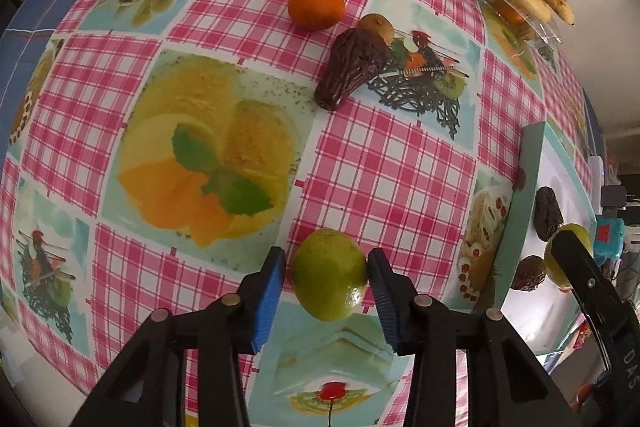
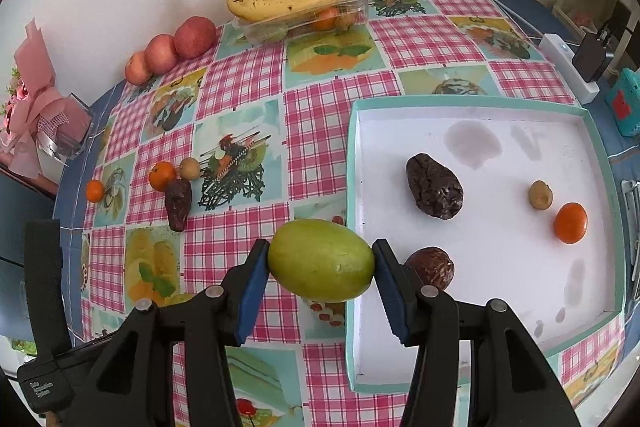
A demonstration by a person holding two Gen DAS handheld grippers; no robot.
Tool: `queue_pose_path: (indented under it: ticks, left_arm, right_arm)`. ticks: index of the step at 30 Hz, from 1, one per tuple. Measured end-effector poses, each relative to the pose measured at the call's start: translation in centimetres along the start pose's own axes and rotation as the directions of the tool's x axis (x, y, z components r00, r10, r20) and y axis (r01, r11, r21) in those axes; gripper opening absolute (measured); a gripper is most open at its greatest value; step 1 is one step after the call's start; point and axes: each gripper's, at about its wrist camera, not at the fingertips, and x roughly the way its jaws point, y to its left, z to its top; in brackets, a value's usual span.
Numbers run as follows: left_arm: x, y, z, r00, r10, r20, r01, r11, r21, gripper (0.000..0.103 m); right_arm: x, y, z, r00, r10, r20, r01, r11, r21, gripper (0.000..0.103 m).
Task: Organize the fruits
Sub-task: 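Carry both green fruits over the white tray with both tools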
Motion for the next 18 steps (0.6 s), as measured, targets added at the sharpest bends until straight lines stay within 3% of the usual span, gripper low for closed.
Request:
queue_pose_path:
  ticks: [11, 18]
  left_arm:
    - [-2.0, -0.2, 0.8, 0.996, 0.004, 0.088, -0.001, 0.999, -0.037, 0.041]
    - [-4.1, -1.4, 0.3, 0.988, -0.049, 0.144, 0.05, 0.999, -0.003, 0.041]
  right_arm:
    - [-0.3, -0.9, 0.1, 1.0, 0.012, 0.009, -0.012, 0.999, 0.036, 0.054]
    - [-1.2, -4.4, 0.9, 1.0, 0.008, 0.031, -0.012, 0.991, 0.132, 0.054]
